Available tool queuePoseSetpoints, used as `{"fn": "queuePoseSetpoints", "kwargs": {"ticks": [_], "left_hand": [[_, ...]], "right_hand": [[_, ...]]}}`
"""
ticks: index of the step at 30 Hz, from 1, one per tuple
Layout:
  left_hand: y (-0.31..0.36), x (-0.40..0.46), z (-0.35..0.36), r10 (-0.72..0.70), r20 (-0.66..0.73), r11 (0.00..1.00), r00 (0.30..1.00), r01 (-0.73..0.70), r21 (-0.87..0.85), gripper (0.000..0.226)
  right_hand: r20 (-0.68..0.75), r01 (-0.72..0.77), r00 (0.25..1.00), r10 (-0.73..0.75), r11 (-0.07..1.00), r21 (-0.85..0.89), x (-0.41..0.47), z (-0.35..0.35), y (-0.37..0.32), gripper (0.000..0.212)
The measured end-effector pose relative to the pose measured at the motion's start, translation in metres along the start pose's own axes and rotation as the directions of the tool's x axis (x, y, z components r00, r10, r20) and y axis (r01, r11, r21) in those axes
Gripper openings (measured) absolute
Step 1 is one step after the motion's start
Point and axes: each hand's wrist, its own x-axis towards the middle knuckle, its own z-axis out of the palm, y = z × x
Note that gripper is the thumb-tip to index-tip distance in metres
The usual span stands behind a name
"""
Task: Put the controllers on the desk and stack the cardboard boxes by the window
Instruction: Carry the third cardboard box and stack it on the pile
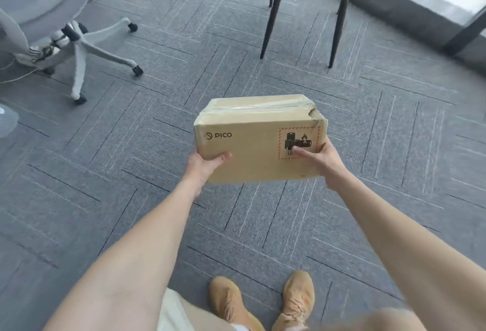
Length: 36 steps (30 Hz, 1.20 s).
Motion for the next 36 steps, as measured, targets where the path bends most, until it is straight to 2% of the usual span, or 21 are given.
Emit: {"fn": "queuePoseSetpoints", "kwargs": {"ticks": [3, 8, 10, 14, 16, 19, 22, 26, 30, 33, 36], "left_hand": [[0.091, -0.054, 0.007, 0.03, 0.084, 0.998, 0.996, -0.034, 0.048, 0.098], [0.248, -0.143, 0.027, 0.123, 0.196, 0.984, 0.973, -0.145, 0.101, 0.1], [0.311, -0.176, 0.042, 0.196, 0.269, 0.971, 0.943, -0.226, 0.083, 0.088], [0.423, -0.234, 0.088, 0.317, 0.437, 0.921, 0.842, -0.384, 0.072, 0.073], [0.471, -0.267, 0.118, 0.364, 0.504, 0.897, 0.783, -0.441, 0.037, 0.073], [0.532, -0.334, 0.172, 0.458, 0.607, 0.847, 0.649, -0.525, -0.078, 0.073], [0.573, -0.407, 0.231, 0.486, 0.684, 0.825, 0.544, -0.544, -0.154, 0.09], [0.604, -0.504, 0.327, 0.529, 0.764, 0.762, 0.37, -0.603, -0.236, 0.074], [0.62, -0.604, 0.445, 0.526, 0.822, 0.714, 0.219, -0.639, -0.287, 0.07], [0.622, -0.682, 0.542, 0.531, 0.839, 0.675, 0.118, -0.657, -0.335, 0.076], [0.619, -0.755, 0.637, 0.508, 0.861, 0.671, 0.027, -0.64, -0.375, 0.08]], "right_hand": [[-0.075, 0.002, 0.997, 0.0, 0.999, 0.036, -0.061, -0.047, -0.069, 0.064], [-0.22, 0.02, 0.976, -0.003, 0.997, 0.077, -0.167, -0.13, -0.189, 0.07], [-0.287, 0.058, 0.957, -0.028, 0.994, 0.096, -0.207, -0.165, -0.235, 0.071], [-0.45, 0.13, 0.891, -0.06, 0.983, 0.127, -0.291, -0.237, -0.319, 0.065], [-0.541, 0.182, 0.836, -0.092, 0.976, 0.116, -0.336, -0.277, -0.349, 0.069], [-0.654, 0.299, 0.739, -0.163, 0.949, 0.101, -0.414, -0.336, -0.378, 0.069], [-0.744, 0.386, 0.635, -0.207, 0.919, 0.074, -0.492, -0.392, -0.391, 0.067], [-0.853, 0.468, 0.482, -0.2, 0.882, 0.058, -0.585, -0.472, -0.381, 0.056], [-0.917, 0.518, 0.347, -0.195, 0.856, 0.014, -0.665, -0.568, -0.349, 0.057], [-0.96, 0.492, 0.218, -0.175, 0.869, -0.047, -0.717, -0.656, -0.312, 0.056], [-0.984, 0.423, 0.12, -0.133, 0.903, -0.07, -0.765, -0.742, -0.276, 0.069]]}}
